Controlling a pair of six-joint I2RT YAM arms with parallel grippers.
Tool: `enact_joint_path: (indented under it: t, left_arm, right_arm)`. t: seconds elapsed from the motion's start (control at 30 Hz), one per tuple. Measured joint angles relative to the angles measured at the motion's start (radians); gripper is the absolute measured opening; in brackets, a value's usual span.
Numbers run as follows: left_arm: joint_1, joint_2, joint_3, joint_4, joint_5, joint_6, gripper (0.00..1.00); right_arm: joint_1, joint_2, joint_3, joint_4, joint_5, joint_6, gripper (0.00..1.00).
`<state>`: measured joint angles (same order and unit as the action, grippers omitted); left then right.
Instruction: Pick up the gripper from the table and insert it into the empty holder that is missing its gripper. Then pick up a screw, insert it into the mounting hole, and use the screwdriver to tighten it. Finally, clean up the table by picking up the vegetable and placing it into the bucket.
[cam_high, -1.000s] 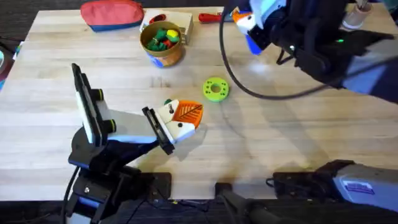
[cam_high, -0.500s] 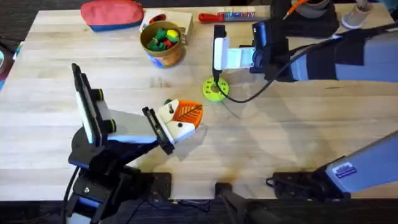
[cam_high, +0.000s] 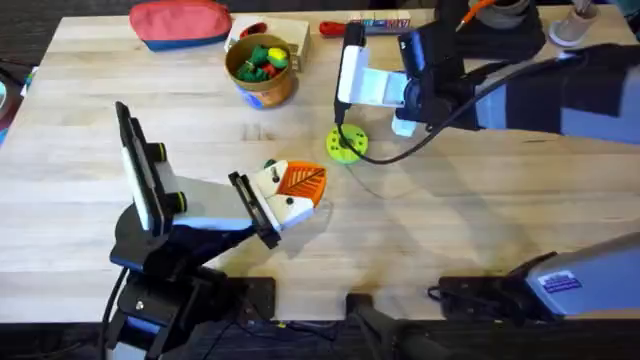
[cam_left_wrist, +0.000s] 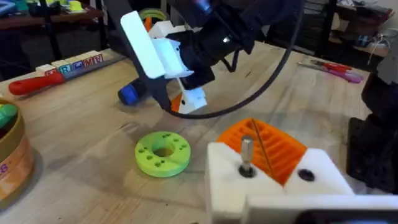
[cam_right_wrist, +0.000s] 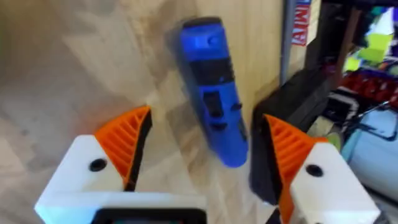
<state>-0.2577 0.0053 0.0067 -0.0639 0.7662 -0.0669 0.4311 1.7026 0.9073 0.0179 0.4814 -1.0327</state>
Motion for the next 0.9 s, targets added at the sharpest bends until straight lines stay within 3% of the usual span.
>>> enact_joint_path:
  t: [0.23, 0.27, 0.43, 0.47, 0.73, 0.83, 0.9]
  left_arm:
    - [0.000, 0.000, 0.000, 0.000, 0.000, 0.001, 0.013]
    - [0.000, 0.000, 0.000, 0.000, 0.000, 0.006, 0.098]
    - [0.000, 0.000, 0.000, 0.000, 0.000, 0.006, 0.876]
    - [0.000, 0.000, 0.000, 0.000, 0.000, 0.005, 0.957]
    - [0.000, 0.000, -0.001, 0.014, -0.017, 0.003, 0.987]
    - [0.000, 0.000, 0.001, 0.049, -0.063, -0.068, 0.987]
    - [0.000, 0.000, 0.018, -0.018, -0.113, -0.137, 0.987]
  right_arm:
    - [0.012, -0.152, -0.001, -0.138, -0.026, 0.189, 0.992]
    - [0.011, -0.185, -0.001, -0.151, -0.032, 0.219, 0.991]
    - [0.011, -0.345, -0.001, -0.207, -0.065, 0.394, 0.991]
    - [0.011, -0.373, -0.001, -0.215, -0.069, 0.440, 0.991]
    - [0.011, -0.493, -0.001, -0.258, -0.240, 0.721, 0.991]
    - [0.011, -0.494, -0.001, -0.260, -0.291, 0.766, 0.991]
    - [0.011, -0.494, -0.001, -0.260, -0.310, 0.790, 0.991]
